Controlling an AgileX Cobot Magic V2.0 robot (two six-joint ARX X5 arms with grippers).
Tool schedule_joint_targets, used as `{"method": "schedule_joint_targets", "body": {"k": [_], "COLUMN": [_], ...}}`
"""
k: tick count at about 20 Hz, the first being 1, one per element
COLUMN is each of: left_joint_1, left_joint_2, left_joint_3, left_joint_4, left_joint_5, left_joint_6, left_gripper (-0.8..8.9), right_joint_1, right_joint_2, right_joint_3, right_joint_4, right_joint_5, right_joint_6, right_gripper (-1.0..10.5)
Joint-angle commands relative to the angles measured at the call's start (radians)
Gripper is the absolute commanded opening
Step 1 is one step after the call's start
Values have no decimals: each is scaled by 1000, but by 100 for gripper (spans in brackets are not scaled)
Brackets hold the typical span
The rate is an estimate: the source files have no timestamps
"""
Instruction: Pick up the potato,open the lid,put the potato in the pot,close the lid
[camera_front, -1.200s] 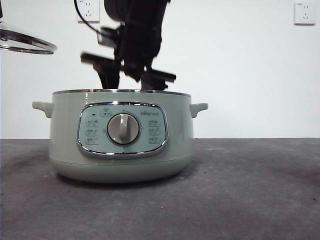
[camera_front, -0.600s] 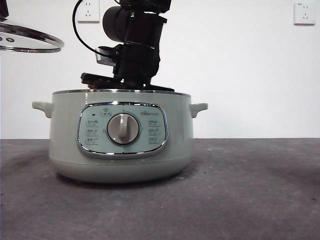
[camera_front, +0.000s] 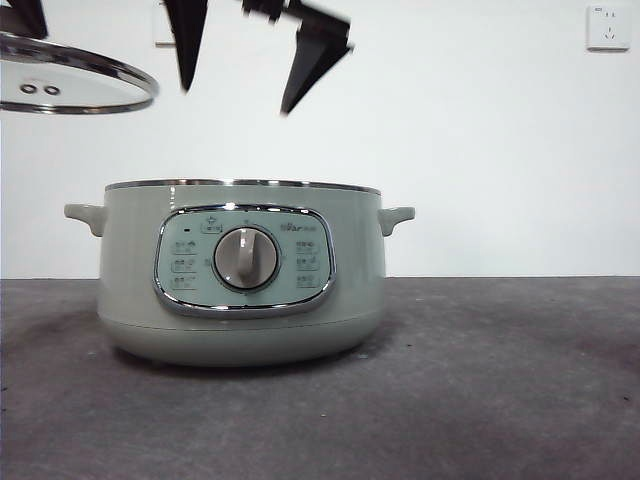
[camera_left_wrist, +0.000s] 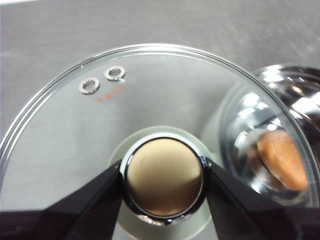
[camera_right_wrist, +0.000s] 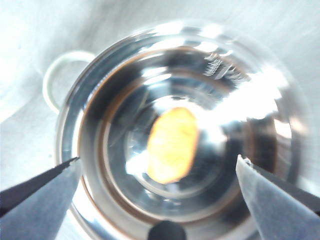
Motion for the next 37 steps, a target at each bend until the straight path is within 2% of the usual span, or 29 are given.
{"method": "schedule_joint_targets", "body": {"k": [1, 8, 15, 21, 25, 30, 37], "left_joint_1": [-34, -198, -362, -442, -458, -463, -463], "left_joint_2": [18, 93, 187, 265, 301, 325, 342], "left_joint_3": [7, 7, 7, 7, 7, 7, 7], "left_joint_4": [32, 63, 140, 216, 235, 231, 229], "left_joint_5": [2, 1, -6, -7, -10, -59, -70], "left_joint_6": [-22, -71, -135, -161, -162, -159, -77], "left_gripper": [-13, -13, -13, -13, -12, -13, -13], "right_joint_1": [6, -2, -2, -2, -2, -2, -2], "right_joint_2": [-118, -521, -877, -1081, -1170, -1211, -1211], "right_joint_3": [-129, -666, -1035, -1160, -1199, -1220, -1220], "right_joint_4": [-26, -25, 82, 61, 38, 25, 34], "right_joint_5": [21, 114, 157, 225, 224, 224, 225], "right_joint_6": [-20, -29, 43, 117, 147, 173, 172], "right_gripper": [754, 754, 754, 754, 754, 754, 754]}}
